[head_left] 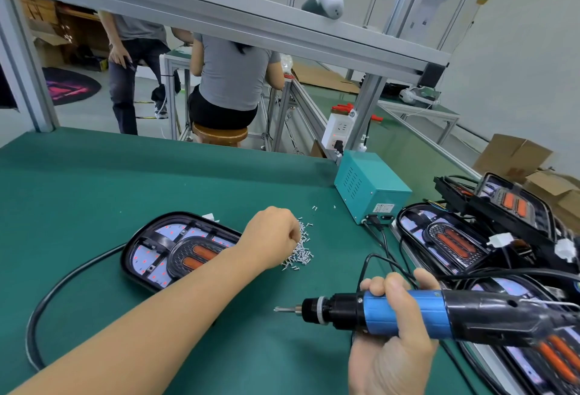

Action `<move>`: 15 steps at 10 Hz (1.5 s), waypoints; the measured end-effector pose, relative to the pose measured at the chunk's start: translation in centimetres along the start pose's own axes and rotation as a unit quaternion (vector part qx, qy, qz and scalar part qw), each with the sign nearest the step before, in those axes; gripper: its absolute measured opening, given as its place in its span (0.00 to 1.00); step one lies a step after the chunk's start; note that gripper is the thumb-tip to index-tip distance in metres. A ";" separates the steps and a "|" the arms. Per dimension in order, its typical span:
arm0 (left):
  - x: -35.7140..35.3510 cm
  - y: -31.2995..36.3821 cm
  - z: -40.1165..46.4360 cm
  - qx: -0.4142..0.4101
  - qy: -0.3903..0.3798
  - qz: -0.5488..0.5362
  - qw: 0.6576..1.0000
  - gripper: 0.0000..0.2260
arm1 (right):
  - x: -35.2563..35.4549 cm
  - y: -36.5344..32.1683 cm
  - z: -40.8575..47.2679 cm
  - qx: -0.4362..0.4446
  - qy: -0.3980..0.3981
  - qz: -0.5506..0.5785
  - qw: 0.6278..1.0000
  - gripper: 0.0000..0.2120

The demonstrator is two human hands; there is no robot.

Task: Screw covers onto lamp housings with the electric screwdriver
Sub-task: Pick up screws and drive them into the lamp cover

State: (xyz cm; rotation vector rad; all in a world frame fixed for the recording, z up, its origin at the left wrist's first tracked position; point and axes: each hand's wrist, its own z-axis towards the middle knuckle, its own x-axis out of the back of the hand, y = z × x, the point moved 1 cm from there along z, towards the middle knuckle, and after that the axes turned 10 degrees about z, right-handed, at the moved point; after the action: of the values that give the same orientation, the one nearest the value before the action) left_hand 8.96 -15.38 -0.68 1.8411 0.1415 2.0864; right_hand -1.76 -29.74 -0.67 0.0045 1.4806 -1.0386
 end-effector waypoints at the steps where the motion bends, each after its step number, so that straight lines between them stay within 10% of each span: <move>1: 0.3 0.1 -0.1 0.004 0.009 -0.033 0.999 0.10 | 0.1 0.0 0.1 -0.009 0.012 -0.007 1.000 0.18; 5: 1.4 -0.9 -1.5 0.044 -0.005 -0.196 0.980 0.12 | -0.4 -1.9 0.2 -0.149 -0.005 0.030 0.988 0.22; 11: 3.5 -3.9 -10.2 0.188 0.008 -0.665 0.723 0.09 | -2.8 -2.7 0.9 -0.045 -0.070 0.123 0.989 0.13; 15: 3.9 -4.3 -14.0 0.141 0.036 -0.667 0.730 0.07 | -6.9 -2.2 -1.4 -0.069 -0.132 0.136 0.980 0.12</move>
State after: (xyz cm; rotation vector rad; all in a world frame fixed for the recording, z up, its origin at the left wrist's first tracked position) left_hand -4.25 -7.92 -0.43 1.0507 1.3881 1.0439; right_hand -2.50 -26.39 5.81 -0.0273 1.2654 -0.6861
